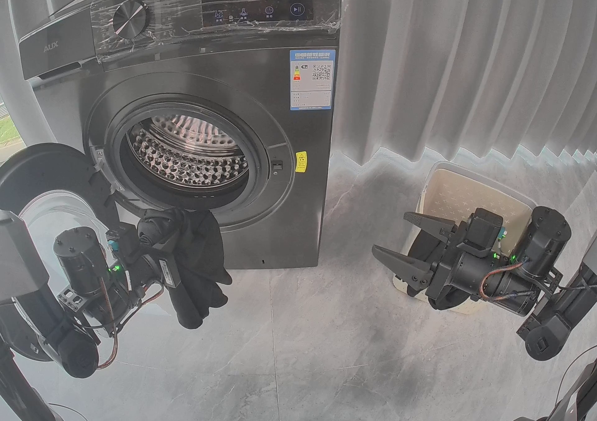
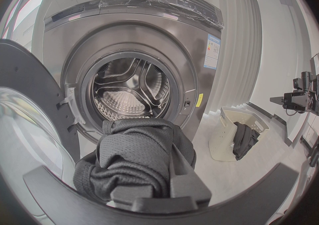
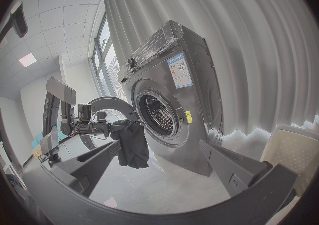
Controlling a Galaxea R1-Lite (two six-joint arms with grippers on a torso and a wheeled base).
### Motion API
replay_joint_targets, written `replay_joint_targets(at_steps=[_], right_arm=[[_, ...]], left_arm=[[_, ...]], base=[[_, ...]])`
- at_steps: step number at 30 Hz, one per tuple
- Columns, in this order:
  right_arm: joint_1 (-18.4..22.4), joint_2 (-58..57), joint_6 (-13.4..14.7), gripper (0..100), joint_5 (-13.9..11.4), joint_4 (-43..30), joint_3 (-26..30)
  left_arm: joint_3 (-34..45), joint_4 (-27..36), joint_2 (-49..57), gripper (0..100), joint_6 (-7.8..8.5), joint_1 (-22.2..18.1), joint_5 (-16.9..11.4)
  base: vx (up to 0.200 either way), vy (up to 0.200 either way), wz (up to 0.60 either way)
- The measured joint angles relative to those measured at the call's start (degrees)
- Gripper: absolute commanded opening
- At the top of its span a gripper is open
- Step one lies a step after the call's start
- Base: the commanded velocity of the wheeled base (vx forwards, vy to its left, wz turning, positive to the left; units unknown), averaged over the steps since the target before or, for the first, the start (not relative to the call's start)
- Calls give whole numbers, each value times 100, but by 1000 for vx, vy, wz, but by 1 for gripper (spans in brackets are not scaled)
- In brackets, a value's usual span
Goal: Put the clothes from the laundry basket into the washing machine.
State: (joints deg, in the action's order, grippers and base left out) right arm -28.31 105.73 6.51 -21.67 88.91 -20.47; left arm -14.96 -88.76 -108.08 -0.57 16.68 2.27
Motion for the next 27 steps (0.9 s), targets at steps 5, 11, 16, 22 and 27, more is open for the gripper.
replay_joint_targets(at_steps=[5, 11, 16, 22, 27], right_arm=[[4, -2, 0, 100, 0, 2, 0], [0, -2, 0, 100, 0, 2, 0], [4, -2, -2, 100, -2, 2, 7], [4, 6, 0, 100, 0, 2, 10], [2, 9, 0, 100, -2, -1, 32]], left_arm=[[11, -6, -18, 0, 4, 7, -2], [27, -9, -27, 0, 9, 16, 9], [49, -9, -29, 0, 9, 82, 16], [61, -9, -62, 0, 15, 112, 18], [71, -6, -84, 0, 15, 167, 16]], base=[[0, 200, 0], [0, 0, 0], [80, 0, 0], [200, 0, 0], [40, 0, 0]])
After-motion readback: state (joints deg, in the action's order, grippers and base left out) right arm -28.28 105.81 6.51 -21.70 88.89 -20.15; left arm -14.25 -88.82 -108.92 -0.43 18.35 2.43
